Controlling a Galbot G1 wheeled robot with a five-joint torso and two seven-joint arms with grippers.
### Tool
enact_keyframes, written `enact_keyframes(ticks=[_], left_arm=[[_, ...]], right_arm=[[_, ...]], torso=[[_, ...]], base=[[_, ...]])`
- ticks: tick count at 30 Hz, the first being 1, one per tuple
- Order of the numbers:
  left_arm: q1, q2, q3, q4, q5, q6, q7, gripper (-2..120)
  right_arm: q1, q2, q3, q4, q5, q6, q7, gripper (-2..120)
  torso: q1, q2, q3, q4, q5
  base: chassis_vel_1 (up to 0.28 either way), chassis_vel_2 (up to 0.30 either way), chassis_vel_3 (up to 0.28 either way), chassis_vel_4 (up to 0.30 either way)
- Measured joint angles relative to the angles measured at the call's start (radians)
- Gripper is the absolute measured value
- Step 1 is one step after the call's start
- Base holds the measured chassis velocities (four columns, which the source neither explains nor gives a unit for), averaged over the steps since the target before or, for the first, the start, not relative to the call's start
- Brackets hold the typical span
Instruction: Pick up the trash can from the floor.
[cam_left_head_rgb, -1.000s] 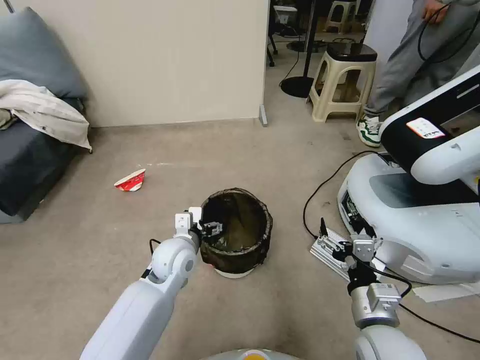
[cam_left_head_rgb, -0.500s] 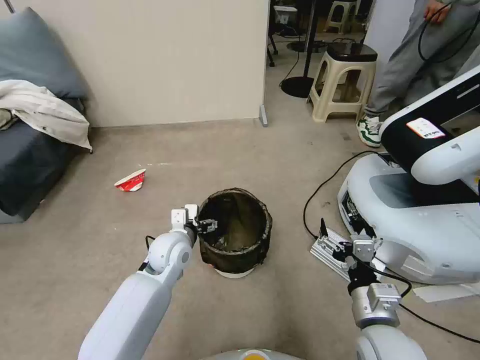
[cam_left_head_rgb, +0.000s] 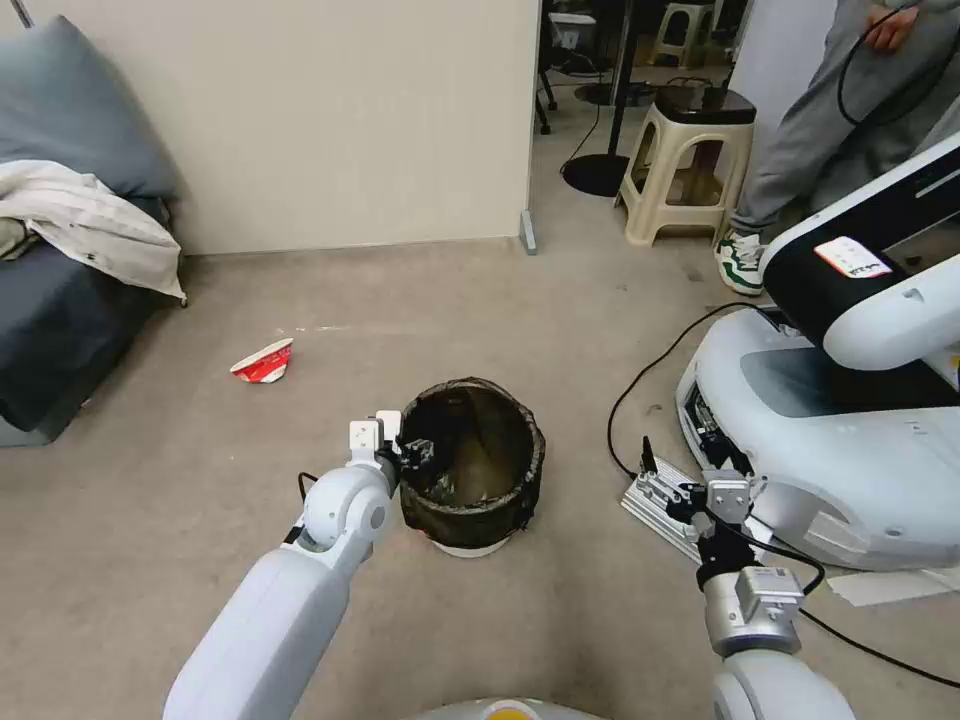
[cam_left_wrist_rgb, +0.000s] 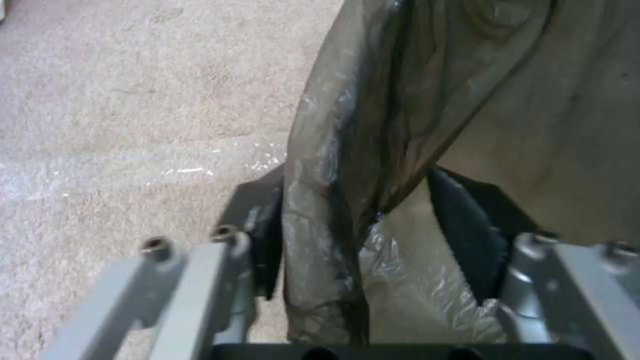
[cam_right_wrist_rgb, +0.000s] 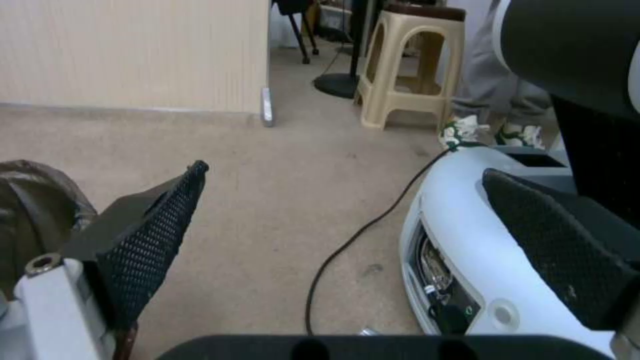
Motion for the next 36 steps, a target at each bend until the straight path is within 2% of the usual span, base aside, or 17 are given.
enact_keyframes(ticks=[1,3,5,7,8,10,14,24,29,35,36], left_arm=[[0.000,0.000,0.000,0.000,0.000,0.000,0.000,47],[0.004,0.001,0.001,-0.007,-0.002,0.001,-0.003,37],[0.005,0.002,0.001,-0.009,-0.002,0.001,-0.004,35],[0.010,0.003,0.003,-0.020,-0.008,0.003,-0.011,21],[0.010,0.003,0.003,-0.020,-0.008,0.003,-0.011,21],[0.011,0.004,0.003,-0.027,-0.017,0.004,-0.011,13],[0.012,0.005,0.002,-0.035,-0.030,0.004,-0.011,4],[0.040,0.011,-0.032,-0.090,-0.053,-0.025,-0.005,1],[0.070,0.044,-0.066,-0.166,-0.078,-0.064,-0.006,1],[0.126,0.102,-0.147,-0.276,-0.132,-0.112,0.046,1],[0.126,0.102,-0.147,-0.276,-0.132,-0.112,0.046,1]], right_arm=[[0.000,0.000,0.000,0.000,0.000,0.000,0.000,100],[0.002,0.000,-0.001,-0.002,0.000,0.000,0.000,100],[0.002,0.000,-0.001,-0.003,0.000,0.000,0.000,100],[0.004,-0.003,-0.001,-0.003,0.003,0.000,0.000,100],[0.004,-0.003,-0.001,-0.003,0.003,0.000,0.000,100],[0.006,-0.005,-0.001,-0.003,0.005,0.000,0.001,100],[0.007,-0.009,-0.001,-0.003,0.008,0.000,0.002,100],[0.006,-0.029,0.002,0.002,0.014,-0.002,0.006,100],[0.008,-0.037,0.005,0.005,0.020,-0.002,0.008,100],[0.021,-0.049,0.000,0.005,0.029,-0.010,0.008,100],[0.021,-0.049,0.000,0.005,0.029,-0.010,0.008,100]], torso=[[0.000,0.000,0.000,0.0000,0.0000],[0.000,0.000,0.000,0.0000,-0.0001],[0.000,0.000,0.000,0.0001,0.0000],[0.000,0.000,0.000,0.0000,-0.0001],[0.000,0.000,0.000,0.0000,-0.0001],[0.000,0.000,0.000,0.0000,-0.0001],[0.000,0.000,0.000,0.0000,0.0000],[0.000,0.000,0.000,-0.0002,0.0000],[0.000,0.000,0.000,0.0002,0.0001],[0.000,0.000,0.000,0.0001,0.0000],[0.000,0.000,0.000,0.0001,0.0000]], base=[[0.000,0.000,0.000,0.000],[0.000,0.000,0.000,0.000],[0.000,0.000,0.000,0.000],[0.000,0.000,0.000,0.000],[0.000,0.000,0.000,0.000],[0.000,0.000,0.000,0.000],[0.000,0.000,0.000,0.000],[0.000,0.000,0.000,0.000],[0.000,0.000,0.000,0.000],[0.000,0.000,0.000,0.000],[0.000,0.000,0.000,0.000]])
